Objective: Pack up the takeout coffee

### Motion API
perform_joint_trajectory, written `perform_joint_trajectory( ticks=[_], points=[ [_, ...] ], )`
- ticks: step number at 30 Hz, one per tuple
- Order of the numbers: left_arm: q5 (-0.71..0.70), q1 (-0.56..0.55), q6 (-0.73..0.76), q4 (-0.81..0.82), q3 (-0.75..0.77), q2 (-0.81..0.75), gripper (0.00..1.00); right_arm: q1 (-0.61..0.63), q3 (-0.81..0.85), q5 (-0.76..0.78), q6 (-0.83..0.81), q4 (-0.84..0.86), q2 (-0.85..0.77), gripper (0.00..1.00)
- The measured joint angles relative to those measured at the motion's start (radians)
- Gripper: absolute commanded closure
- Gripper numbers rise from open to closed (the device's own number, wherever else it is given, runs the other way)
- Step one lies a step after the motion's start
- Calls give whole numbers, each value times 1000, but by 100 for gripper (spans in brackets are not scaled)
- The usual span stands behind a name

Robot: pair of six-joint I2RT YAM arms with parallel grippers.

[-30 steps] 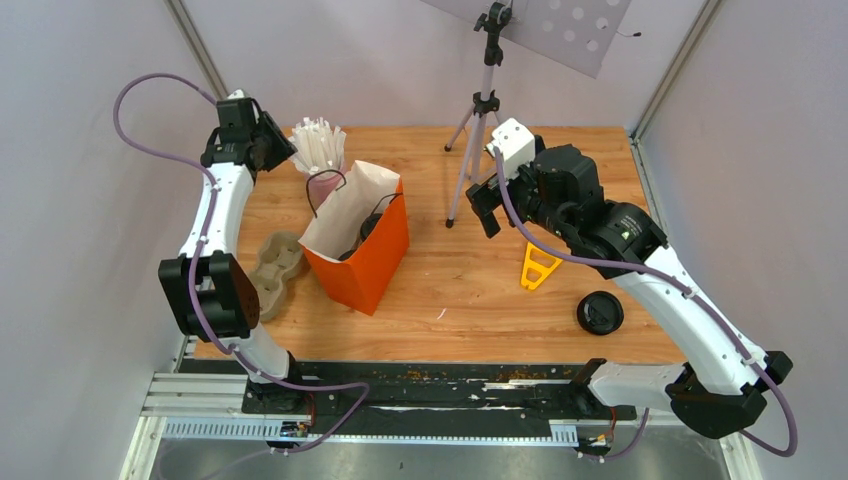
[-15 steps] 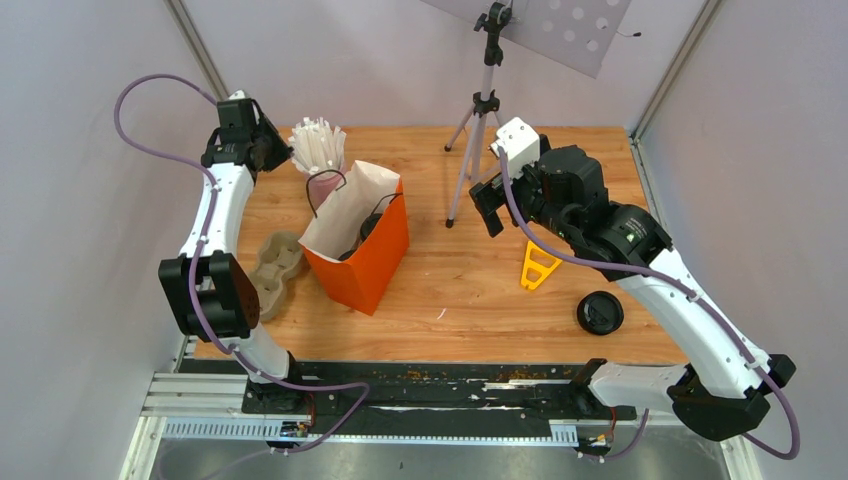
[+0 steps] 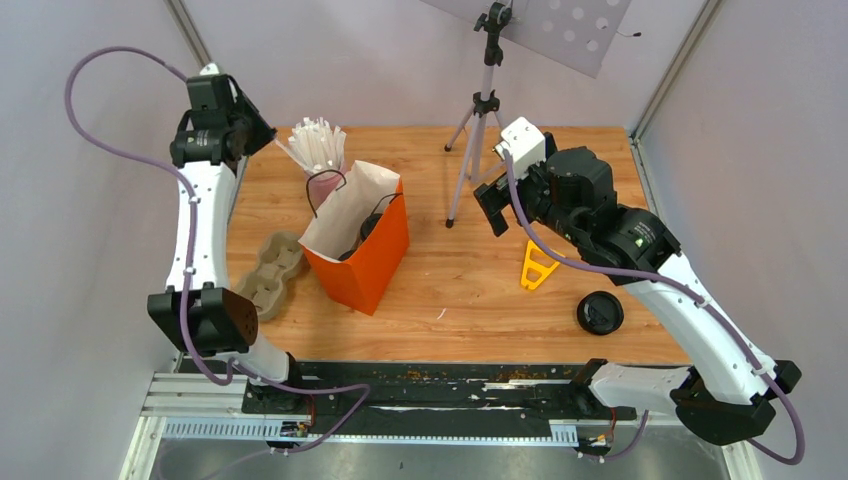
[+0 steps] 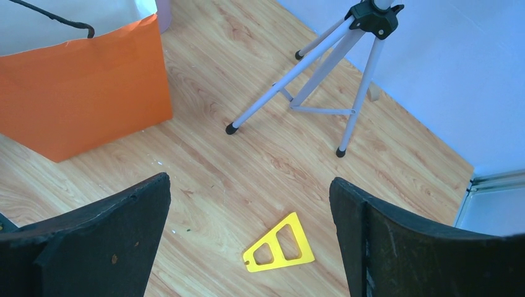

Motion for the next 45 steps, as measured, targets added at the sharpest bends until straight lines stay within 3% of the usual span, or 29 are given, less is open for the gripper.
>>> perform_joint_trajectory(
  ticks=[4, 11, 22, 28, 39, 43, 45],
  points=[
    [16, 0, 0, -63, 126, -32, 100, 0, 0, 1, -26, 13, 0, 0],
    [186, 0, -22, -63, 299, -86, 100, 0, 14, 4, -39, 28, -5, 0],
    [568, -32, -230, 178, 240, -167, 100, 0, -10, 3, -38, 50, -84, 0],
    [647, -52, -244, 188, 187, -190, 100, 0, -36, 3, -37, 50, -103, 0],
    [761, -53, -270, 208, -56, -307, 100, 0, -54, 3, -37, 49, -104, 0],
    [801, -53, -262, 199, -61, -304, 86, 0, -60, 1, -37, 49, -103, 0],
    [801, -53, -246, 180, -59, -304, 65, 0, -61, 0, -37, 50, -103, 0]
  ],
)
